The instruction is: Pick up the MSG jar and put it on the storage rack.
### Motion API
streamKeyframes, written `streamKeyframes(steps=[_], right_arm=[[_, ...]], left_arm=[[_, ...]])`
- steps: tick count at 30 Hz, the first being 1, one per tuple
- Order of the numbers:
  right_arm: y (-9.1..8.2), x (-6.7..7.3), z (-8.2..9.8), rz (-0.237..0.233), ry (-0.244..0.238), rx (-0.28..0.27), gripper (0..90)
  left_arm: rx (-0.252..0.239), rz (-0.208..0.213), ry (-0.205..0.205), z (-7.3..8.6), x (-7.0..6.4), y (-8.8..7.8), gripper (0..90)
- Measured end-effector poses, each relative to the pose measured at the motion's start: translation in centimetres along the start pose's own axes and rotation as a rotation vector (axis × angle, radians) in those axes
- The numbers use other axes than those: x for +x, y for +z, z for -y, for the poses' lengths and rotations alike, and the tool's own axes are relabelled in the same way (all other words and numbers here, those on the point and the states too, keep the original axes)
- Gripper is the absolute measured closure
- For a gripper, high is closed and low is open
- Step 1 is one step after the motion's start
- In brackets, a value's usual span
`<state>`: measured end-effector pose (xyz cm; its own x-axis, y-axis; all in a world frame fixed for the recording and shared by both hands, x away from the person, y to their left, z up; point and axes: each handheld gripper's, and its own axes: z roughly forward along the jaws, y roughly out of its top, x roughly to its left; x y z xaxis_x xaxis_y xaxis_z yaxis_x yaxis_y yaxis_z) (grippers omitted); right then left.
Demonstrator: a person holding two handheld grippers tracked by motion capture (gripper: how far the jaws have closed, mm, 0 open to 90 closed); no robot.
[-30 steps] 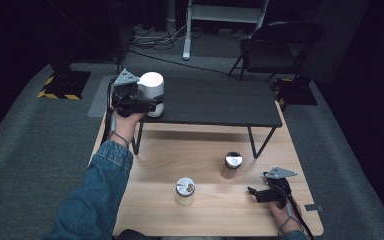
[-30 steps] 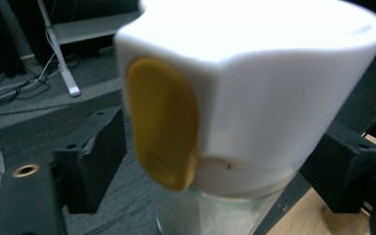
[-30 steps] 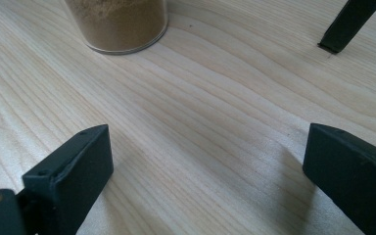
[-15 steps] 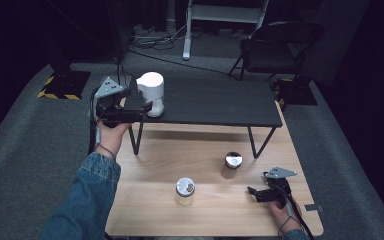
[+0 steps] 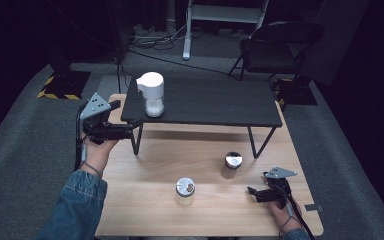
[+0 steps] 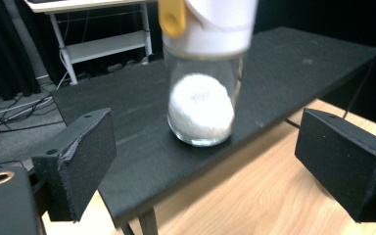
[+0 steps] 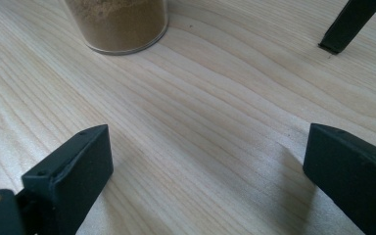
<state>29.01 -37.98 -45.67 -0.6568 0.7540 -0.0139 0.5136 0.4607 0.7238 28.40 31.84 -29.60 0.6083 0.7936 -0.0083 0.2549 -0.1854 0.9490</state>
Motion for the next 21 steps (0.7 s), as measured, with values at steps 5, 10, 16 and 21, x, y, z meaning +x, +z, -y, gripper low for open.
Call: streamKeyframes(steps=[5, 10, 16, 21], right_arm=[[0.0, 0.0, 0.0, -0.001, -0.001, 0.000, 4.3], [0.0, 0.0, 0.0, -0.001, -0.001, 0.000, 4.3], [0.0, -0.1, 0.0, -0.002, -0.002, 0.000, 4.2], [0.0, -0.1, 0.0, -0.003, -0.002, 0.000, 4.2]], left_arm=[[0.033, 0.004, 0.017, 1.3, -0.5, -0.4, 8.8], [0.049, 0.012, 0.016, 2.5, -0.8, -0.6, 8.8], [0.084, 0.002, 0.022, 3.5, -1.0, -0.7, 8.8], [0.094, -0.002, 0.014, 4.7, -1.0, -0.7, 8.8]])
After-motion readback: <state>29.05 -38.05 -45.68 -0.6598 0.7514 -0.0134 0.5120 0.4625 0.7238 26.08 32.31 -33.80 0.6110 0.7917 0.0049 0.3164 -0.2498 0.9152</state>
